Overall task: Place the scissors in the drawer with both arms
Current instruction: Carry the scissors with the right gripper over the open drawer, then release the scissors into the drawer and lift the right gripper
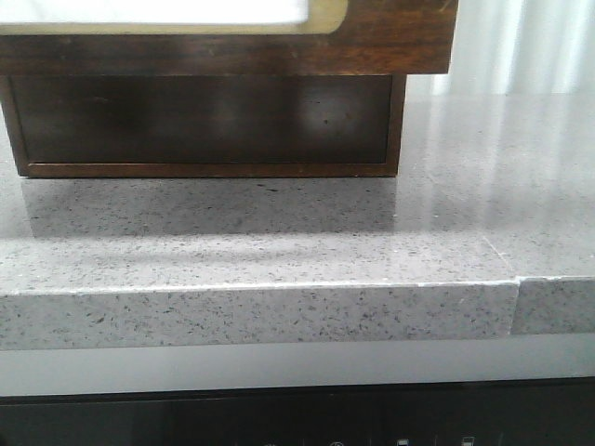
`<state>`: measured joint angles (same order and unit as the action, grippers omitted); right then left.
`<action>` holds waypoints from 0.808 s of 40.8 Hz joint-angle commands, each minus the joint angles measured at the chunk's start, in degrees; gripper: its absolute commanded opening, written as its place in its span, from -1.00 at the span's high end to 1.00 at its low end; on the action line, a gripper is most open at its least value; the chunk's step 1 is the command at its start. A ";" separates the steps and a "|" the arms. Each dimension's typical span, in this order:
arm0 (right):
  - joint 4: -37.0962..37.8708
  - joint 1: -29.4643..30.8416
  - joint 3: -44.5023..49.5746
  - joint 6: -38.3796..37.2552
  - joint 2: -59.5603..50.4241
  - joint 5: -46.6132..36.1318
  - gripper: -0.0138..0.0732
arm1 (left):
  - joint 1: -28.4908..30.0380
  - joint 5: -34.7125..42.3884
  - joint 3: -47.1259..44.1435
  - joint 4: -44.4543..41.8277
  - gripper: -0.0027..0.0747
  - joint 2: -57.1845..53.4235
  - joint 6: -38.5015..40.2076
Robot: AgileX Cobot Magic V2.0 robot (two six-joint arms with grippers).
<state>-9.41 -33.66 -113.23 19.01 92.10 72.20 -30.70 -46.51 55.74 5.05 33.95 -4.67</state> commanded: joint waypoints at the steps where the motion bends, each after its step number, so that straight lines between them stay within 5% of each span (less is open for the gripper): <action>1: 1.07 -0.12 -0.79 -5.63 -6.11 -0.31 -0.11 | -0.47 4.37 1.97 0.24 -0.47 0.34 0.45; 33: 0.65 -0.12 43.19 -6.18 -46.56 -16.24 -0.11 | -0.47 4.37 1.97 0.24 -0.48 0.34 0.45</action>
<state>-8.61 -33.66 -71.94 12.88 48.88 61.30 -30.70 -46.51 55.74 5.05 33.95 -4.67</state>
